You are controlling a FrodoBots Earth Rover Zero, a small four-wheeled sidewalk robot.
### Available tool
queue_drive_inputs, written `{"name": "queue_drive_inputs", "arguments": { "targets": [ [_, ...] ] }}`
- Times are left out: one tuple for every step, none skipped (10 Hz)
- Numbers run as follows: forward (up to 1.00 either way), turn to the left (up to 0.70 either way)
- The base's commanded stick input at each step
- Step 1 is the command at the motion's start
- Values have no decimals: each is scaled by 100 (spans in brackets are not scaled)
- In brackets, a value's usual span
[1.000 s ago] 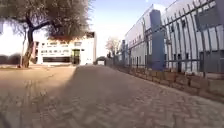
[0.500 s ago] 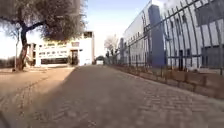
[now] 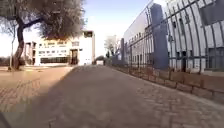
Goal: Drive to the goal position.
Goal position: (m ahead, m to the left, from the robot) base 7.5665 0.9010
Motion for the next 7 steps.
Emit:
{"name": "queue_drive_inputs", "arguments": {
  "targets": [
    [100,0],
    [100,0],
    [100,0],
    [100,0],
    [100,0],
    [100,0],
    [100,0]
  ]
}}
